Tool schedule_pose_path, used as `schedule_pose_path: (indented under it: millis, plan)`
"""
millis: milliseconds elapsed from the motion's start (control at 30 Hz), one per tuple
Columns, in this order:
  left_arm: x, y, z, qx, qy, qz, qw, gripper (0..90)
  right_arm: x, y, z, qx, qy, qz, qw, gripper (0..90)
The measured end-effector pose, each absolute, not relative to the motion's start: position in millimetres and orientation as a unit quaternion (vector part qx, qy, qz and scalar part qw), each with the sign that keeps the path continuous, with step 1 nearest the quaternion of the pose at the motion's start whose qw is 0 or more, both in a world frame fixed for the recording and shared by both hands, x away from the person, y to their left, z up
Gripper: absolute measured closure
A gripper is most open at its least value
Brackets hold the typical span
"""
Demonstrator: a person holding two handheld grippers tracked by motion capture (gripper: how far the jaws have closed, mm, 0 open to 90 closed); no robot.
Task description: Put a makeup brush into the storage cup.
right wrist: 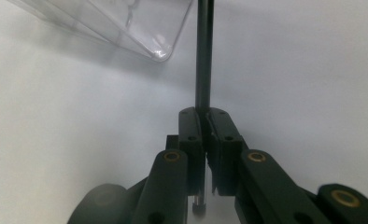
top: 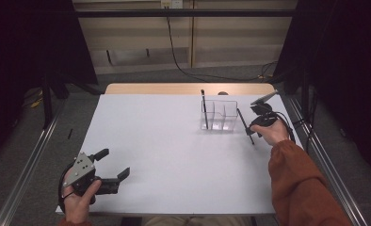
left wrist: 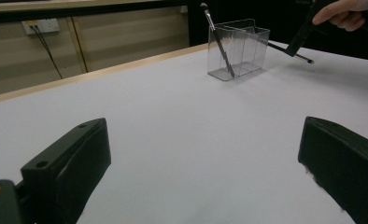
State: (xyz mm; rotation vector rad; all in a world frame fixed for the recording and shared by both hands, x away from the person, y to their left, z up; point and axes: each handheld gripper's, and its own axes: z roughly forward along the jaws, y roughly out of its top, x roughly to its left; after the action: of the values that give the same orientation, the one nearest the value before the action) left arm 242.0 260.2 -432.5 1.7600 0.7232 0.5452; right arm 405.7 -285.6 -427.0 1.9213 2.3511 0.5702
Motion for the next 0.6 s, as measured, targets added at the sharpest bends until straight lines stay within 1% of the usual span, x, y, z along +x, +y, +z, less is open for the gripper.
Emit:
schedule_pose_path:
  millis: [233, 600]
  plan:
    - [242.0, 260.1, -432.5, 0.743, 0.306, 0.230, 0.549, 2.4, 400.6, -290.2, -423.3, 0.625, 0.751, 0.212, 0.036, 84.7]
    - [242.3, 260.6, -432.6, 0.743, 0.306, 0.230, 0.549, 2.5, 391.0, -299.9, -416.0, 0.624, 0.734, 0.261, 0.068, 84.7]
